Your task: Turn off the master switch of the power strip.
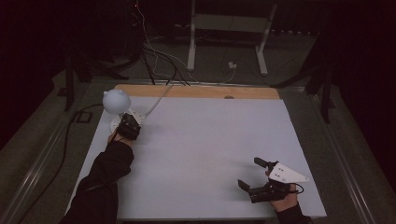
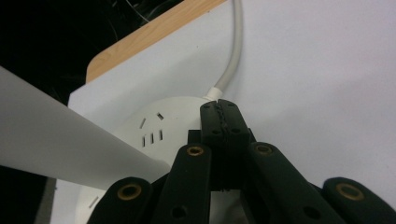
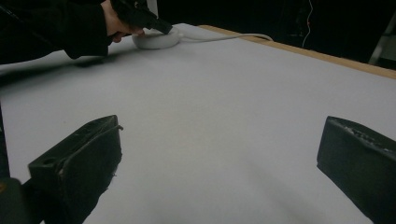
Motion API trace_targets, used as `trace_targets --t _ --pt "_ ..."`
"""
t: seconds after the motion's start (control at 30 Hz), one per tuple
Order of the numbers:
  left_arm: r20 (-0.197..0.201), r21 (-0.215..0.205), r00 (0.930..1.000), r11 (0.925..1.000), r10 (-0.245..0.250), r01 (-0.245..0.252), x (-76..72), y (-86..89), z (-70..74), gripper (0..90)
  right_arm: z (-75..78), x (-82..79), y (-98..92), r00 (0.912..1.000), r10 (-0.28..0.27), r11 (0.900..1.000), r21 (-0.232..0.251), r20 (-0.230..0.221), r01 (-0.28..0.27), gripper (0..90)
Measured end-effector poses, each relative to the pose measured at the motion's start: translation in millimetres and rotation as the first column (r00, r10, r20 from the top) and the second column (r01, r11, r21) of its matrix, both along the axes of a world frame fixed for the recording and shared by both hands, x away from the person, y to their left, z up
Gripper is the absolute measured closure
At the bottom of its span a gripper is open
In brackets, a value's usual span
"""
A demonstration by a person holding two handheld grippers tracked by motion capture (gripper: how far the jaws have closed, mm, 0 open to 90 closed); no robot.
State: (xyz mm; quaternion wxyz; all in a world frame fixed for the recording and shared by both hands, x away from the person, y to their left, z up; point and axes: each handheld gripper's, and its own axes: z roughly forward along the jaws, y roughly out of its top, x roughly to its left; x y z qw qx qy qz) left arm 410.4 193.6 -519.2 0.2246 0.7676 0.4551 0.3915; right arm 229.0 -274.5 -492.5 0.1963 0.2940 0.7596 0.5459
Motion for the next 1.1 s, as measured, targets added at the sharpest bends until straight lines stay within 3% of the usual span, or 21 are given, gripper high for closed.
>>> trace_targets --t 0.1,0.2,0.47,0.53,0.6,0.7,0.87,1.1 --pt "0.004 0.014 1.0000 0.9999 0.007 -0.007 -0.3 -2.2 -0.4 90.0 -0.3 0.4 -0.5 1.0000 -0.002 1.000 -0.002 -0.001 0.002 0.0" --pt "0.013 -0.007 0.9999 1.0000 0.007 -0.006 -1.0 -0.1 -1.2 90.0 -0.3 0.3 -0.5 1.0000 -0.002 1.000 -0.002 -0.001 0.002 0.0" --pt "0.016 -0.016 0.9998 0.9998 0.012 -0.011 -1.0 0.2 -1.3 90.0 -0.3 0.0 -0.4 1.0000 0.000 1.000 -0.002 -0.001 0.000 0.0" --pt "0.018 0.001 0.9998 1.0000 0.004 -0.004 -1.1 -0.4 -1.4 90.0 -0.3 0.1 -0.5 1.0000 0.000 1.000 -0.002 0.000 0.000 0.0" --pt "0.029 -0.055 0.9996 0.9985 -0.001 0.002 -1.5 2.8 1.3 90.0 -0.4 0.1 -0.6 1.0000 0.001 1.000 -0.002 -0.001 -0.001 0.0" --pt "0.052 -0.067 0.9987 0.9977 -0.004 0.007 -4.1 3.1 -0.4 90.0 -0.1 0.2 -1.3 1.0000 0.001 1.000 0.002 0.000 -0.001 0.0" --pt "0.094 -0.023 0.9946 0.9987 -0.043 0.046 -9.1 -9.0 5.2 90.0 0.0 0.5 -2.2 1.0000 0.003 1.000 0.006 -0.001 -0.003 0.0" --pt "0.082 -0.047 0.9952 0.9972 -0.054 0.058 -12.3 -12.7 10.5 90.0 0.3 0.1 -2.3 1.0000 0.004 1.000 0.008 0.000 -0.004 0.0"
